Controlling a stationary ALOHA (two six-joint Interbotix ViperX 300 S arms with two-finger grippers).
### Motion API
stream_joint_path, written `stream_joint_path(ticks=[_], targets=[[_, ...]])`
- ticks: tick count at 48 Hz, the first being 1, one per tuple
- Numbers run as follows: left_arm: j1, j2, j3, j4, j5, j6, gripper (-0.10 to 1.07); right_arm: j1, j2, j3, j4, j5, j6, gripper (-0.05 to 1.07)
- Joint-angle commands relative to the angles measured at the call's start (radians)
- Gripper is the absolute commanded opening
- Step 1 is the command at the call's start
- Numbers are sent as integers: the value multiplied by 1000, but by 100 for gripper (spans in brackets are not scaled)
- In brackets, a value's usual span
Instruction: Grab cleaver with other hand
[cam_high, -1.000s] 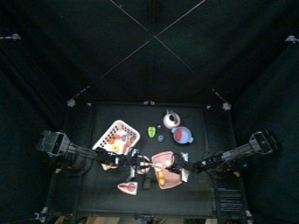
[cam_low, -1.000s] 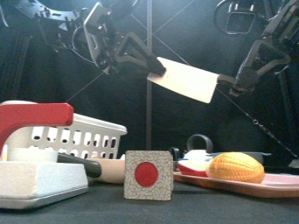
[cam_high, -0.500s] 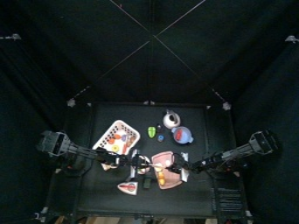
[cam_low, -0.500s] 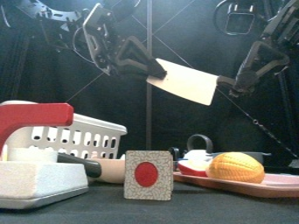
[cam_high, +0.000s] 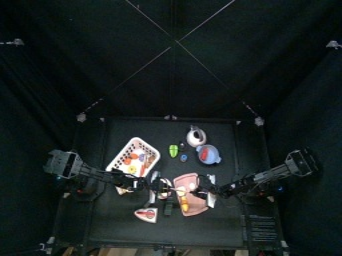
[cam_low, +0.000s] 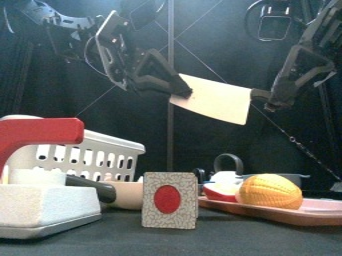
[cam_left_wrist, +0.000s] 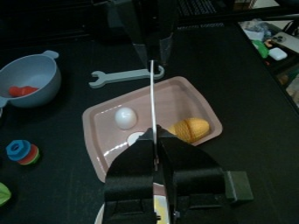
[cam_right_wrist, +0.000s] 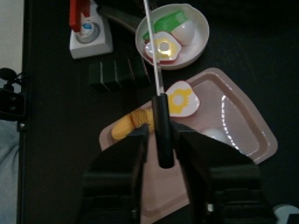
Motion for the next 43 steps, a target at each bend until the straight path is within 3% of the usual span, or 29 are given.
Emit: stream_joint_path(ticks=[1, 10, 17, 30, 43], targets=[[-2, -21, -8, 15, -28, 5, 34, 5, -28, -28, 2, -5, -2, 88], [-29, -21, 71, 84, -216, -2, 34, 8, -74, -28, 2, 14, 3, 90], [-58, -18, 115, 80, -319, -5, 34, 8, -114, -35, 31, 74, 9, 90], [-69, -11, 129, 48, -331, -2, 34, 9, -115, -98, 224, 347, 0, 90], [-71, -11, 150, 49, -334, 0, 34, 78, -97, -130, 379, 437, 5, 90]])
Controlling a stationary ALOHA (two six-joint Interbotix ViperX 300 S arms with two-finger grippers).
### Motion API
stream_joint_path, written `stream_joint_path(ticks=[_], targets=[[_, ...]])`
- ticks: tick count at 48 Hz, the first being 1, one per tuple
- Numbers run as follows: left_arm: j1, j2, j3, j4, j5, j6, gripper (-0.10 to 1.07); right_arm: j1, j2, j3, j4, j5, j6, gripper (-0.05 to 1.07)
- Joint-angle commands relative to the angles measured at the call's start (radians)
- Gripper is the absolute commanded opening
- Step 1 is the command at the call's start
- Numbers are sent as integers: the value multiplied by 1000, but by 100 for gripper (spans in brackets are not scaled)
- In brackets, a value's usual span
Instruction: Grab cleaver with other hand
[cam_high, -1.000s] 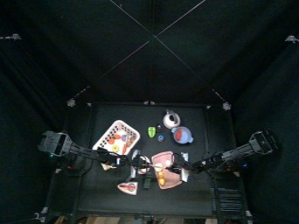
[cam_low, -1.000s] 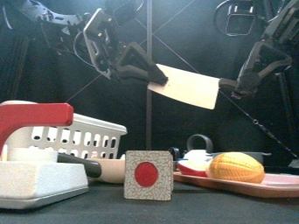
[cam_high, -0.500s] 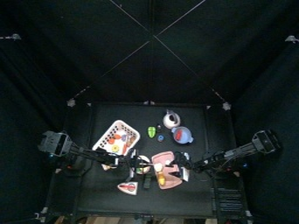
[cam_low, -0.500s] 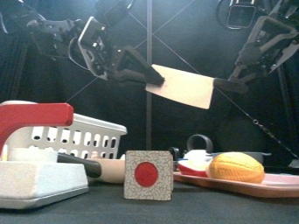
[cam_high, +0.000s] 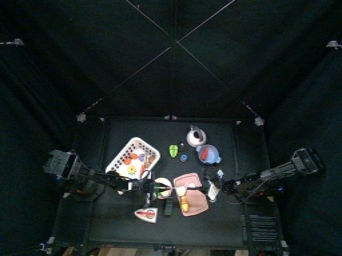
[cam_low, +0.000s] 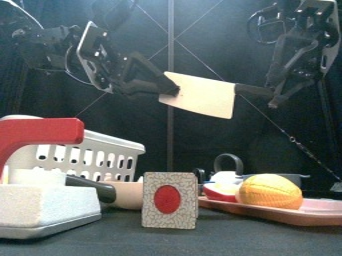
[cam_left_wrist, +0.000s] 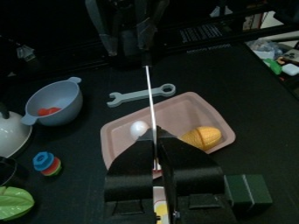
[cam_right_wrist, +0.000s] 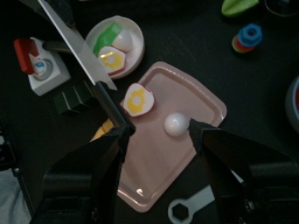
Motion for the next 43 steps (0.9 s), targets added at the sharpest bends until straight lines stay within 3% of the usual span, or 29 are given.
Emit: stream_joint_path(ticks=[1, 8, 13, 18, 23, 35, 39, 43], targets=[[-2, -9, -3, 0, -11, 0, 34, 12, -8, -34, 89, 32, 2, 90], [-2, -11, 3, 0, -11, 0, 34, -18, -5, -77, 341, 207, -8, 90], [-2, -9, -2, 2, -11, 2, 34, -60, 8, -120, 462, 434, -9, 90], [-2, -9, -5, 2, -11, 2, 34, -87, 38, -164, 482, 643, -15, 90], [-2, -9, -6, 2, -11, 2, 34, -98, 64, -213, 480, 742, -112, 90], [0, -9, -9, 2, -12, 3, 34, -163, 184, -313, 485, 756, -644, 90], [0, -9, -3, 3, -12, 2, 34, -163, 198, -319, 413, 653, -741, 89], [0, -9, 2, 3, -12, 2, 34, -150, 167, -313, 342, 466, -732, 89]])
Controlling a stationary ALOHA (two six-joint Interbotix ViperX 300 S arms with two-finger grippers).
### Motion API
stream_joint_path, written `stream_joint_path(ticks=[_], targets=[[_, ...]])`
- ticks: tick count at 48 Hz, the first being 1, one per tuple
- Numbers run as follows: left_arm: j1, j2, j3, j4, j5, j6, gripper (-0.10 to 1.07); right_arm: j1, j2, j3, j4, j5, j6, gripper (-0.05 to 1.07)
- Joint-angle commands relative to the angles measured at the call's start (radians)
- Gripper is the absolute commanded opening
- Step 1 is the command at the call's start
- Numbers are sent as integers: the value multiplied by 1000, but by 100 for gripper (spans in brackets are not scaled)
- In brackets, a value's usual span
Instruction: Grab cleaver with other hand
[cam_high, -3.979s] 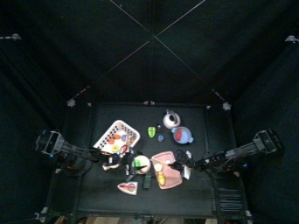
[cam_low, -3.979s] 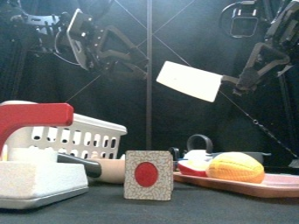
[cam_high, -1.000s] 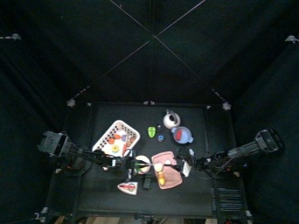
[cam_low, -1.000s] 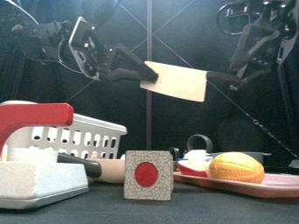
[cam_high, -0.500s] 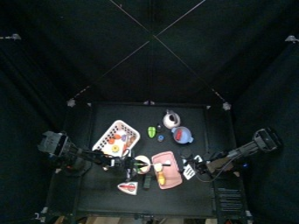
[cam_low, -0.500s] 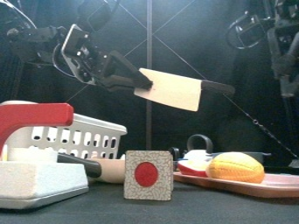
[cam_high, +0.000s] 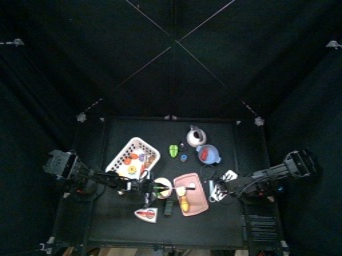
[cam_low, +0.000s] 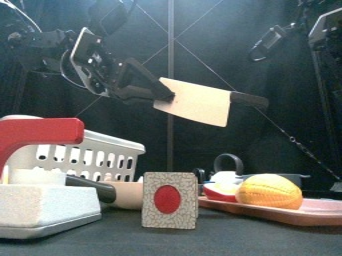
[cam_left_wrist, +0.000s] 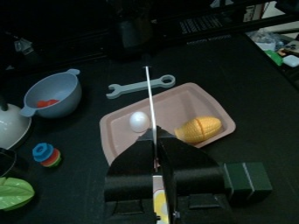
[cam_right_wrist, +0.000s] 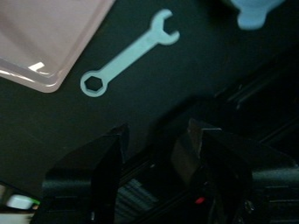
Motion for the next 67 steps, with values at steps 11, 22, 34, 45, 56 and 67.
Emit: stream_joint_path(ticks=[11, 22, 34, 45, 56, 67], targets=[[-2, -8, -9, 18, -25, 0, 34, 34, -167, 161, -91, -649, 80, 89], [-2, -3, -12, 32, -54, -2, 34, 18, -170, 256, -130, -854, 121, 89], [-5, 9, -20, 32, -57, -2, 34, 9, -138, 253, -186, -946, 130, 89], [-11, 20, -28, 31, -89, -6, 34, -5, -75, 238, -187, -950, 129, 85], [-35, 35, -41, 5, -98, -9, 34, -20, -66, 232, -181, -946, 129, 72], [-51, 58, -64, -84, -98, -11, 34, -26, -66, 230, -163, -946, 130, 53]])
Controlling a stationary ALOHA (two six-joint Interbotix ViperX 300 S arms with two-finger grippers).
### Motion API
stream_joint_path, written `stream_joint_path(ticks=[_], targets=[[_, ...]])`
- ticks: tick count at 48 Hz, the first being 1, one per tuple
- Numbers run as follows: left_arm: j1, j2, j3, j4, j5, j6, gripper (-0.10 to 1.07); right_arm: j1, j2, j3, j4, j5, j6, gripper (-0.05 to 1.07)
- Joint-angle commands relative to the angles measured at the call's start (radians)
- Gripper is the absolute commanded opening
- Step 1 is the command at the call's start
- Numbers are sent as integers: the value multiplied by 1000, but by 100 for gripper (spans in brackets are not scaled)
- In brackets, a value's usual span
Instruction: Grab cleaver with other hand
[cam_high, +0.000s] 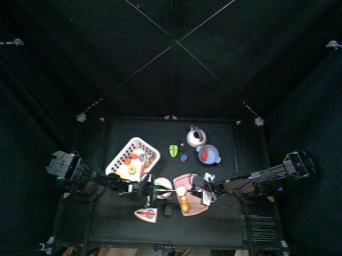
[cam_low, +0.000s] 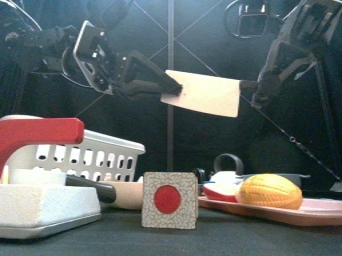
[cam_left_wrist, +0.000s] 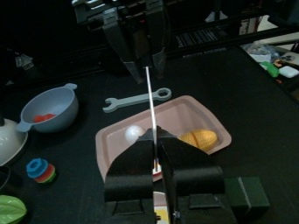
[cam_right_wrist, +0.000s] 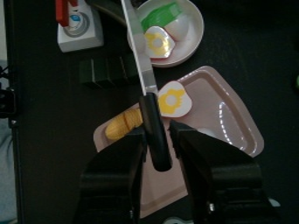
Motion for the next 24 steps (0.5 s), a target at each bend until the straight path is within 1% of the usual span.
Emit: stream_joint_path(ticks=[1, 6, 12, 15, 24], targets=[[-9, 2, -31, -41, -11, 3, 34, -5, -9, -23, 11, -5, 5, 52], [-18, 8, -43, -87, -11, 2, 34, -2, -8, -21, 26, -5, 3, 47], [-35, 25, -58, -140, -11, -21, 34, 5, -9, -18, 34, -5, 3, 44], [-41, 35, -60, -133, -11, -28, 34, 5, -9, -14, 34, -5, 2, 44], [-44, 63, -69, -78, -11, -37, 34, 5, -9, -2, 34, -5, 2, 44]])
